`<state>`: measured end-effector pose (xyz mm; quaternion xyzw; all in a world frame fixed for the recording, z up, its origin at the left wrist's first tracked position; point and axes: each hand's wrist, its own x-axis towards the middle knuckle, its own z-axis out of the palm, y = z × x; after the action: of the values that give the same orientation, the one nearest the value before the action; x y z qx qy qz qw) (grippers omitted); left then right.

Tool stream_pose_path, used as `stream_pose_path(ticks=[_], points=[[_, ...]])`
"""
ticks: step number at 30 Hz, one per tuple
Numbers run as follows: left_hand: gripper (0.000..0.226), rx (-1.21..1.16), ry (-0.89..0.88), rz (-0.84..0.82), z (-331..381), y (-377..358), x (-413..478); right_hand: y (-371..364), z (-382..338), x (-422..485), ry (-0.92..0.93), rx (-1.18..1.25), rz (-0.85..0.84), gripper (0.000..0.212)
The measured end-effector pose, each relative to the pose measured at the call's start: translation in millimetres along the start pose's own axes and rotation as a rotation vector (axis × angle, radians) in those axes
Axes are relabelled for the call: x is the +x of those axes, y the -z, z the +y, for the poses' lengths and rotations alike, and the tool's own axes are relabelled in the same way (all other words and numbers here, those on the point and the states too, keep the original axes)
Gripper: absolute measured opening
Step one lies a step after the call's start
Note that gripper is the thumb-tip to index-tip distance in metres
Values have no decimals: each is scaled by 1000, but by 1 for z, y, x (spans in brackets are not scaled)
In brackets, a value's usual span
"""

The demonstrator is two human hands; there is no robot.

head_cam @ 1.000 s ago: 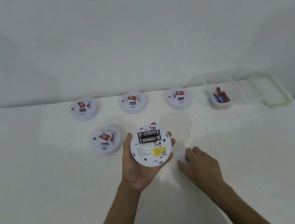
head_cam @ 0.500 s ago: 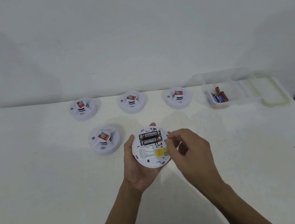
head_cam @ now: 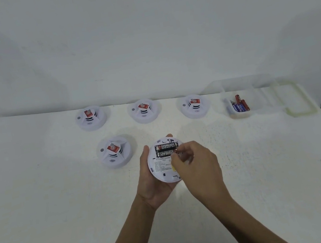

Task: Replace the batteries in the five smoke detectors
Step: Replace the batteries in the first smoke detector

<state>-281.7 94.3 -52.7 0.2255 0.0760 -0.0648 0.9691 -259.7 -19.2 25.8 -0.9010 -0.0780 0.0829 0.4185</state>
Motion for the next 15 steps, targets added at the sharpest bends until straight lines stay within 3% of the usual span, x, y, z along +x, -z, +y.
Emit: stream_pose_path(ticks=[8, 15], points=[[72, 36, -9, 37, 1, 3, -1, -2, -9, 1, -237, 425, -53, 18], [72, 110, -9, 62, 3, 4, 1, -10, -8, 3, -280, 470, -9, 22]])
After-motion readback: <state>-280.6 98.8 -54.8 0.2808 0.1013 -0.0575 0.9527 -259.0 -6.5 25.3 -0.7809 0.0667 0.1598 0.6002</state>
